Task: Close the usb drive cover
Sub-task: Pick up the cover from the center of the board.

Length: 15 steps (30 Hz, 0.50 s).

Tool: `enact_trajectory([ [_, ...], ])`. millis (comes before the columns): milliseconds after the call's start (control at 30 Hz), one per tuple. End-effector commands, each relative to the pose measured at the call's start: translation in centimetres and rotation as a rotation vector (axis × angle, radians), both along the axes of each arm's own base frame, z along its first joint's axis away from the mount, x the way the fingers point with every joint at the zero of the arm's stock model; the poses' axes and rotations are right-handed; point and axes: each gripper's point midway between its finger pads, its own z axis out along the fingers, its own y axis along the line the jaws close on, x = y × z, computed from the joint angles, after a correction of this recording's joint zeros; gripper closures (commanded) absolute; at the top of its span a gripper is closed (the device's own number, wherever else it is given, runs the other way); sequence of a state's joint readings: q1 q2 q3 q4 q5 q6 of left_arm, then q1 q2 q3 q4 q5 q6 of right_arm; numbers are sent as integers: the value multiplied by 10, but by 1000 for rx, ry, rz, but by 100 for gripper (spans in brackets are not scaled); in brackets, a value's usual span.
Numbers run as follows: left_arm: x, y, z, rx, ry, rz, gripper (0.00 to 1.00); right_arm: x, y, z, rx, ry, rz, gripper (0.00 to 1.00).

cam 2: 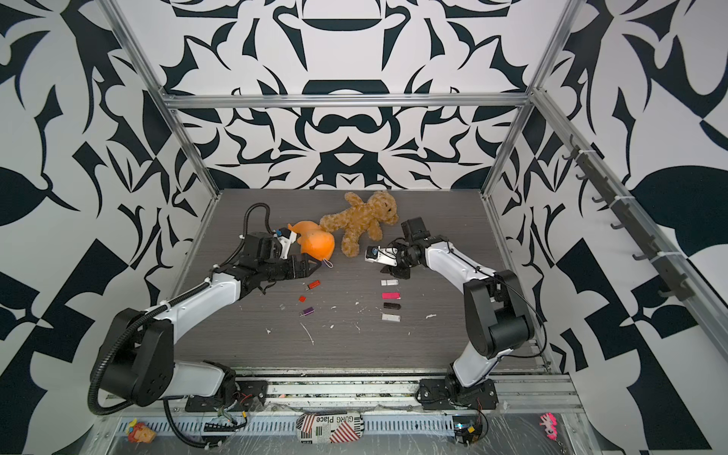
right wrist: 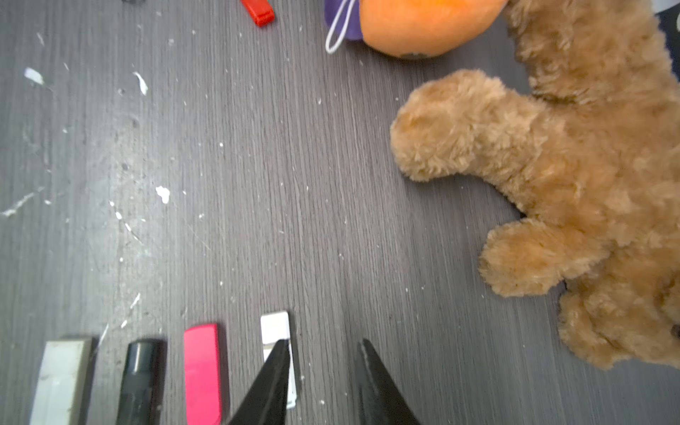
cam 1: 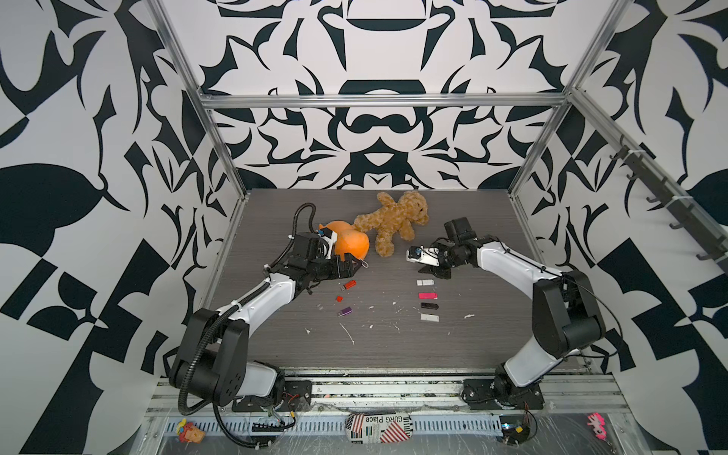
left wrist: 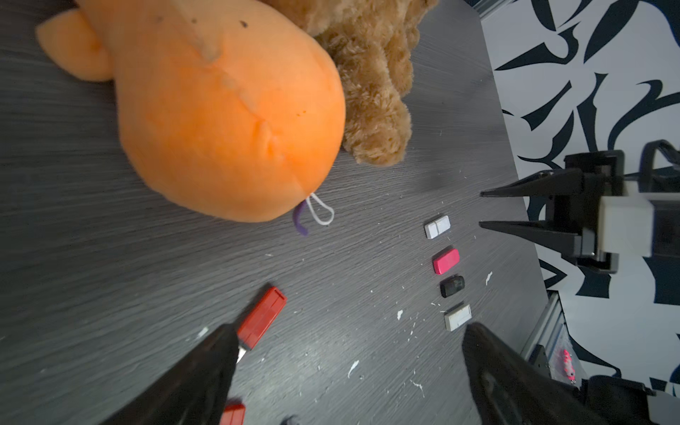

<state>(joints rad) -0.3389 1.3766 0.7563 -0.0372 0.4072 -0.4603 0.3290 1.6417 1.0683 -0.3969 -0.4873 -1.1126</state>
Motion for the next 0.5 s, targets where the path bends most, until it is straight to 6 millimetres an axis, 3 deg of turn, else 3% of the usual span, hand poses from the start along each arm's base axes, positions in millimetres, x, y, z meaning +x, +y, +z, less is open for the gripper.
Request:
enact_trajectory([
  [0,-9,19,-11,12,55,56,1,-14,44,13,100,-25,48,65],
  [200,-15,55,-20,3,125,163,1,-43,120,3,166,-21,136,65],
  [300,-19,68,-15,-1,128,199,1,-53,152,-5,189,-7,170,65],
  [467,-30,81,-26,20,201,229,4,-57,180,-13,193,1,237,65],
])
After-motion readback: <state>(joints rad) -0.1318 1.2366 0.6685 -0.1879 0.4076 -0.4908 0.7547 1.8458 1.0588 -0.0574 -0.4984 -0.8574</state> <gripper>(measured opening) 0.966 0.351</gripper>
